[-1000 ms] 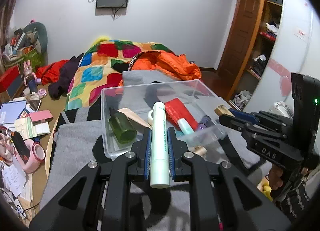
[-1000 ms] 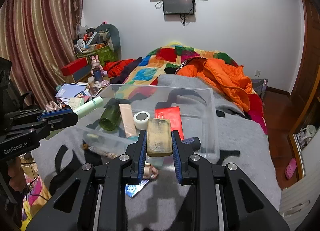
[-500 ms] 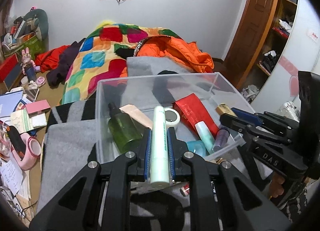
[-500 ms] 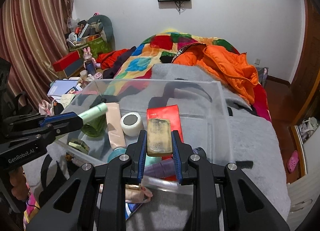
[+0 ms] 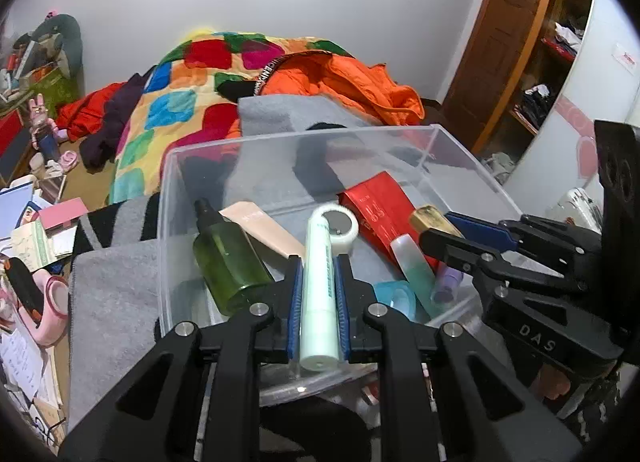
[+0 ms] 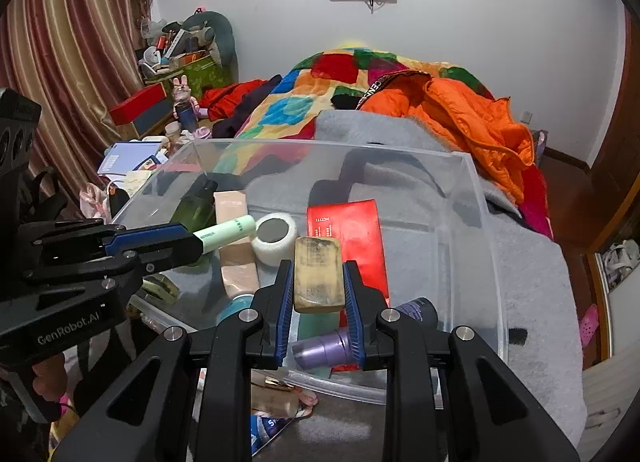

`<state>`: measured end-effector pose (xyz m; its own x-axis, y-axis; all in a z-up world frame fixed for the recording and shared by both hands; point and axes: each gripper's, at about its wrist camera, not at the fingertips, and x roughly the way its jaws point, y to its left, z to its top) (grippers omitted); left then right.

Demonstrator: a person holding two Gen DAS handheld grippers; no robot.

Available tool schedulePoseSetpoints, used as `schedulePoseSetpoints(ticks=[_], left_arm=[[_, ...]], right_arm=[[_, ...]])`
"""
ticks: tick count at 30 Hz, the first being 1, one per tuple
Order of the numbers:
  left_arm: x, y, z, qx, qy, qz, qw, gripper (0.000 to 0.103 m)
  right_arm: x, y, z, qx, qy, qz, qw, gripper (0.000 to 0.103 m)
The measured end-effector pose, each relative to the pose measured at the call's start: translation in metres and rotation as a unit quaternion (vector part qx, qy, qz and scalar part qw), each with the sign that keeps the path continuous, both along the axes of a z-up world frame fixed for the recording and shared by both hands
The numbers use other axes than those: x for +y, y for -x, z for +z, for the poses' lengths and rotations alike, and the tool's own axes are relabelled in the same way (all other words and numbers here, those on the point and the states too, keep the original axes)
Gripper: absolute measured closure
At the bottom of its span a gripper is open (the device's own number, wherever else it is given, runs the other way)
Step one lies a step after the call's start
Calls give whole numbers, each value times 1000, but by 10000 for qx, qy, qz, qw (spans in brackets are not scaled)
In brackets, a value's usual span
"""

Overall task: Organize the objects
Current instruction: 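Carry the pale green tube and beige soap bar into the clear box and release, then withdraw both open tools from the clear box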

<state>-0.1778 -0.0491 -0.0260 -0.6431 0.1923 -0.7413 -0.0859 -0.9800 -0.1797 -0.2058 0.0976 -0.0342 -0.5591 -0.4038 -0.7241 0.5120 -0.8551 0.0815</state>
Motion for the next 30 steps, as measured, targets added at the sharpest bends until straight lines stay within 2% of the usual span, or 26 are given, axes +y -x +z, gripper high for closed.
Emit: schedulePoseSetpoints(ticks=[3,7,10,14,22,25,29,30], left_arm=[[-1,-1,-1,-27,49,37,10000,88],[-4,-4,3,-2,132,127,9998,88],[-3,-11,9,110,210,150,9996,87],[0,-29,20,356,363,168,9986,75],[1,-62,26,483,366,94,9981,72],[2,-73,22,483,372,61,9981,68],[5,-85,14,410,388,18,9984,66],[6,-88,11,381,388,9,9985,66]], right_arm=[[0,-1,1,-3,-36,-34,10000,81],[4,-5,5,-8,32,2,10000,75],[6,-13,9,126,-26,-9,9999,74],[13,-28,15,262,5,-4,9997,72],[33,-63,22,485,102,-43,9988,56],[34,-75,20,441,129,29,9989,53],[27,-85,6,279,46,135,9995,50],[24,-87,1,217,3,155,9996,46]])
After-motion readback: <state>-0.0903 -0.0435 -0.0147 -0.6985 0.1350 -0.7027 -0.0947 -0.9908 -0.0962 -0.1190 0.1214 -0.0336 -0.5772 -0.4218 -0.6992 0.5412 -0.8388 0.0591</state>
